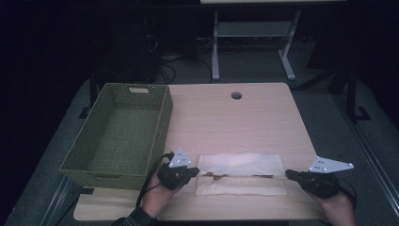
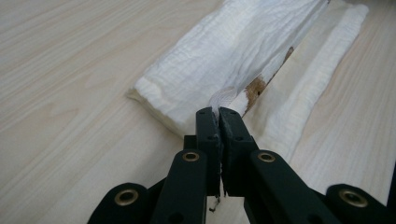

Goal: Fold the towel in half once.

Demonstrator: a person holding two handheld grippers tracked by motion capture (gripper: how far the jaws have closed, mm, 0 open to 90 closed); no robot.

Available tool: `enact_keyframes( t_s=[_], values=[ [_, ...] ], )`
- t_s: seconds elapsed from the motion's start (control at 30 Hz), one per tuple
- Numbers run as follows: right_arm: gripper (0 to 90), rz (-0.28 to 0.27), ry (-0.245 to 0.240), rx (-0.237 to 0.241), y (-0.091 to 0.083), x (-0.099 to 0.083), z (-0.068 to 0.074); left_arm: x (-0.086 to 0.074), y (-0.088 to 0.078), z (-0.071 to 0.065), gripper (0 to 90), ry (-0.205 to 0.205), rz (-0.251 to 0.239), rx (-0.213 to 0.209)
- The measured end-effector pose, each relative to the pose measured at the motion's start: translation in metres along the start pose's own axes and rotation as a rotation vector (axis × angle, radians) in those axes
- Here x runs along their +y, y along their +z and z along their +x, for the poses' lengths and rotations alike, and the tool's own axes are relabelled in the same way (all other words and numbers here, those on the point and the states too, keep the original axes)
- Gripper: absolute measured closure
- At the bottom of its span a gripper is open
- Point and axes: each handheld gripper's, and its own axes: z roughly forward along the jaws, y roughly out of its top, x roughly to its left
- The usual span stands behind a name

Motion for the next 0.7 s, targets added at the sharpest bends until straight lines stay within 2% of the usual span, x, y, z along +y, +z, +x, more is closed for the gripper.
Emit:
enact_keyframes(
  t_s=[0.13, 0.27, 0.47, 0.53, 0.6, 0.7],
  values=[
    [87.5, 0.025, -0.002, 0.014, 0.001, -0.007, 0.006, -0.005, 0.002, -0.001, 87.2, 0.01, 0.038, -0.02],
    [87.3, 0.046, 0.0, 0.02, 0.003, -0.013, 0.011, -0.009, 0.003, -0.003, 87.2, 0.013, 0.049, -0.041],
    [87.4, 0.029, -0.001, 0.022, -0.004, -0.017, 0.014, -0.013, 0.002, -0.007, 87.2, 0.018, 0.064, -0.066],
    [87.4, 0.04, -0.003, 0.027, -0.004, -0.019, 0.016, -0.015, 0.003, -0.008, 87.3, 0.008, 0.069, -0.074],
    [87.3, 0.053, -0.01, 0.032, -0.003, -0.022, 0.018, -0.017, 0.004, -0.009, 87.2, 0.018, 0.095, -0.087],
    [87.2, 0.076, -0.006, 0.043, -0.001, -0.025, 0.02, -0.02, 0.008, -0.011, 87.2, 0.008, 0.121, -0.106]
  ],
)
